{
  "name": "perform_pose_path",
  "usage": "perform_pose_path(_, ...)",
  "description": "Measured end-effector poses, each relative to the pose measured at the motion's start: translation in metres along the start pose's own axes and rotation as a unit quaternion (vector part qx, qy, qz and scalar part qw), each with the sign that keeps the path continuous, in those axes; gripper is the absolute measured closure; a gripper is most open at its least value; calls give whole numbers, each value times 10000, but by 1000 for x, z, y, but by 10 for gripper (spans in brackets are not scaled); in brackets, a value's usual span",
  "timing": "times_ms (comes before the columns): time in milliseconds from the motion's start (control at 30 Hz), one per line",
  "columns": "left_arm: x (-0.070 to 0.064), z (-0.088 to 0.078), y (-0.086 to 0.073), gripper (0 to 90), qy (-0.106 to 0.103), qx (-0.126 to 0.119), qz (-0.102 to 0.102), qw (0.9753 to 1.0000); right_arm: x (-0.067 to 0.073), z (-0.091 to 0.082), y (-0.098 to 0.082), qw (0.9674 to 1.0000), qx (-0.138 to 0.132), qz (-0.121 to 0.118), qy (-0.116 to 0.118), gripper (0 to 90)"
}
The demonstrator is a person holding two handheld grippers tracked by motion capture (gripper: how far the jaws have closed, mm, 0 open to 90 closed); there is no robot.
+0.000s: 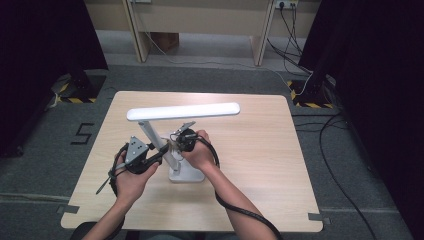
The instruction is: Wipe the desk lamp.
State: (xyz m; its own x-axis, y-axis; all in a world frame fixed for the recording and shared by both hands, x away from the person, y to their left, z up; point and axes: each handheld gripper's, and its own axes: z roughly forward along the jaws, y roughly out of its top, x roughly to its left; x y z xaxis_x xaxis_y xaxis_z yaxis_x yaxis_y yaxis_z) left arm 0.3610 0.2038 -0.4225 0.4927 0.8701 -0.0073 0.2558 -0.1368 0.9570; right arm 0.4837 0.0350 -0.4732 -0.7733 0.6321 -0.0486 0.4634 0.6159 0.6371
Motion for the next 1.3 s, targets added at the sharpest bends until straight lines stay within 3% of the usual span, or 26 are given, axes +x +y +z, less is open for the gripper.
perform_pose_path(133,0,0,0,613,4,1,4,10000,-8,-4,-10,9998,64,-46,-179,814)
perform_pose_path(167,0,0,0,612,6,-5,2,10000,-8,-5,-13,9997,95,41,-203,814)
perform_pose_path(200,0,0,0,613,7,-7,-10,10000,-12,-5,-17,9999,7,4,-166,814)
perform_pose_path(433,0,0,0,614,14,-9,-19,10000,-25,-15,-28,9995,37,131,-286,814)
perform_pose_path(533,0,0,0,613,12,-7,-21,10000,-32,-18,-31,9982,186,27,-564,814)
perform_pose_path(633,0,0,0,614,11,-15,-24,10000,-39,-20,-37,9981,150,208,-562,815)
perform_pose_path(733,0,0,0,614,11,-6,-24,10000,-45,-23,-40,9972,231,183,-691,814)
perform_pose_path(767,0,0,0,614,12,-13,-30,10000,-45,-24,-40,9965,276,262,-743,815)
perform_pose_path(800,0,0,0,614,11,-10,-27,10000,-47,-25,-40,9956,326,135,-874,815)
perform_pose_path(867,0,0,-1,613,8,-18,-27,10000,-50,-25,-40,9940,395,164,-1007,815)
perform_pose_path(900,0,0,-1,614,7,-16,-28,10000,-51,-25,-40,9942,336,274,-985,815)
perform_pose_path(1033,0,0,0,613,10,-16,-17,10000,-44,-26,-25,9968,35,246,-761,814)
perform_pose_path(1300,0,0,-2,613,3,-55,-18,10000,-6,-1,18,9994,-214,-100,-267,812)
